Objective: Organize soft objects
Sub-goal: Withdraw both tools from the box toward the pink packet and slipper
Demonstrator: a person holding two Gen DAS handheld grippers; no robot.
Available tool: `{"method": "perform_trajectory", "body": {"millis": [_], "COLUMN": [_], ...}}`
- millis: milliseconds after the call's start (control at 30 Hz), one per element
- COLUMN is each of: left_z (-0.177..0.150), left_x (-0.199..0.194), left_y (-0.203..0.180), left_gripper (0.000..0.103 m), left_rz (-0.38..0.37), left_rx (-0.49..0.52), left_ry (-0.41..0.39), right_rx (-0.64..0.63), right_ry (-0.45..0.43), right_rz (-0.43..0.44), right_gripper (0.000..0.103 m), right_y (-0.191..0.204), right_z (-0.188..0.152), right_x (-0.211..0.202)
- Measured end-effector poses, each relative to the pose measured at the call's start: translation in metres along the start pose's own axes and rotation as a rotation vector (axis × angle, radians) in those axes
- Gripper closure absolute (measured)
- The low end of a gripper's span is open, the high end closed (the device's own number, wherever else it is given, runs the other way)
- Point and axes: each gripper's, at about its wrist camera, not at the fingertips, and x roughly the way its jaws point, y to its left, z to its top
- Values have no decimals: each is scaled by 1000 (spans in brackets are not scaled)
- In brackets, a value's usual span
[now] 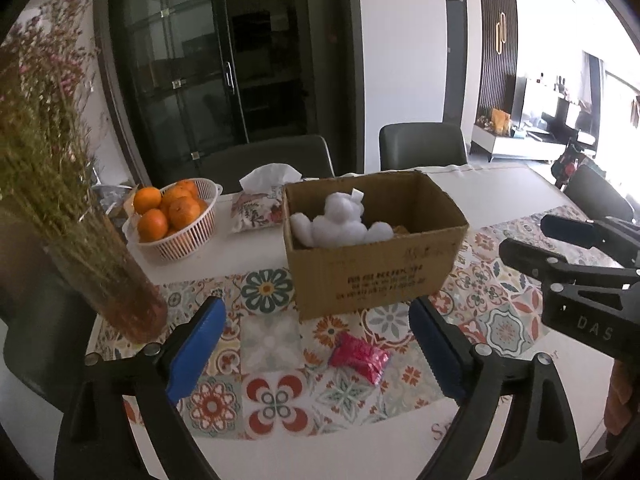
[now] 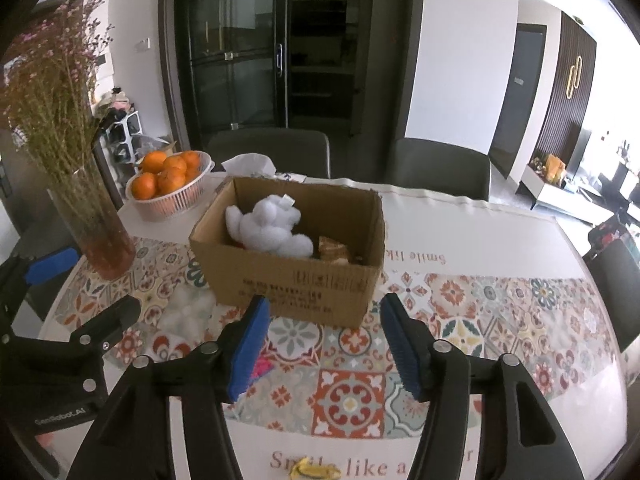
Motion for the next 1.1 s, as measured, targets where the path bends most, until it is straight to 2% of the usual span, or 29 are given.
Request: {"method": "perform_trajectory", "body": {"millis": [200,267,467,567,800,900,1100], "left_z": [-24,-32,-52,-62,-83,-93,-109], "left_x": [-16,-21,-31,-34,-35,-31,-18], "left_y": [-7,-8,-10,-10,-6,-6,-5], "left_gripper": [5,4,3,2,1,1,0], "left_rz": [-1,1,-15,-25,-25,-41,-97], "left_rx": [-10,-10,12,30,55,73,105], "left_ry": [-14,-26,-53,-66,-115,-121,-125], "right_rx": [31,53,127,163,286,369,501], "right_ry": [1,-4,-52,-94,-176,-212,-258], "right_rz": [4,-2,-29,-48,-173,-226,-271], "right_gripper": [40,37,33,23,12,10,9], "right_y": [-3,-5,-5,-2,8,12,17], "right_z": [-28,-38,-66,-80,-122,-147,-181], "right_x": [-12,-17,-32,-40,-53,-55,-51]}}
